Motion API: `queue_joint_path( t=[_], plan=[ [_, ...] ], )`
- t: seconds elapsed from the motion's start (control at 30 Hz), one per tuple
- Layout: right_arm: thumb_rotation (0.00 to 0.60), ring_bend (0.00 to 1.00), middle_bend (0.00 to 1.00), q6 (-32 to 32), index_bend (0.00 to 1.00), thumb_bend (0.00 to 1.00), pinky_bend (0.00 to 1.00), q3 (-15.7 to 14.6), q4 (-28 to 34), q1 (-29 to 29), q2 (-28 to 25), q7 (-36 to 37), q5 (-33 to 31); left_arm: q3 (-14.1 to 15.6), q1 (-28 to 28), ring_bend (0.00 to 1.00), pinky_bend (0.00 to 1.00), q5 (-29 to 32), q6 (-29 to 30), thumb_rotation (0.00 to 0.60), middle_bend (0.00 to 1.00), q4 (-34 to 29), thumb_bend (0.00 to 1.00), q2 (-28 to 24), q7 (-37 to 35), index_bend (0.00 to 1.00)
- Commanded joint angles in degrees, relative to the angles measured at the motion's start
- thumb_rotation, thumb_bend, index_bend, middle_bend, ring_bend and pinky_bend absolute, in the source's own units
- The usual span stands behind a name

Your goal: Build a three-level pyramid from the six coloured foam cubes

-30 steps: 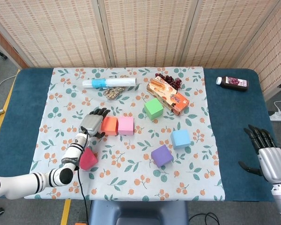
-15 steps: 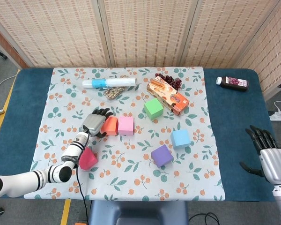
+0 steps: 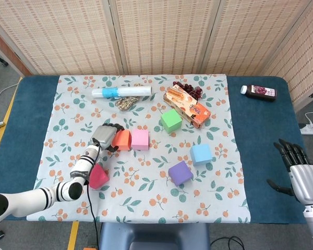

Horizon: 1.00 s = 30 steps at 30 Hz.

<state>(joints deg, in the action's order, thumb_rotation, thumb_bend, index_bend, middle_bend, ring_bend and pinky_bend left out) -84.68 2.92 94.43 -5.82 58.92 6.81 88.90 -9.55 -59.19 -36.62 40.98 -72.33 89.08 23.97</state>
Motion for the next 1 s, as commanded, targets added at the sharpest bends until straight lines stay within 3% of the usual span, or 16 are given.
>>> queue_joint_path(
  t=[0.03, 1.0],
  plan=[
    [0.6, 0.0, 0.0, 0.0, 0.0, 0.0, 0.0, 0.0, 0.1, 0.1, 0.0, -0.1, -0.1, 0.0, -0.3, 0.18, 0.2, 0.5, 0.0, 0.6, 0.18, -0.2, 0.32, -0.1, 0.2, 0.28],
    [0.6, 0.0, 0.0, -1.0, 0.0, 0.0, 0.0, 0.2, -0.3, 1.2, -0.3, 0.3, -0.9, -0.2, -2.6, 0.18, 0.2, 4.2, 1.0, 0.6, 0.18, 0.3, 0.32, 1.1, 2.2, 0.27]
  ],
)
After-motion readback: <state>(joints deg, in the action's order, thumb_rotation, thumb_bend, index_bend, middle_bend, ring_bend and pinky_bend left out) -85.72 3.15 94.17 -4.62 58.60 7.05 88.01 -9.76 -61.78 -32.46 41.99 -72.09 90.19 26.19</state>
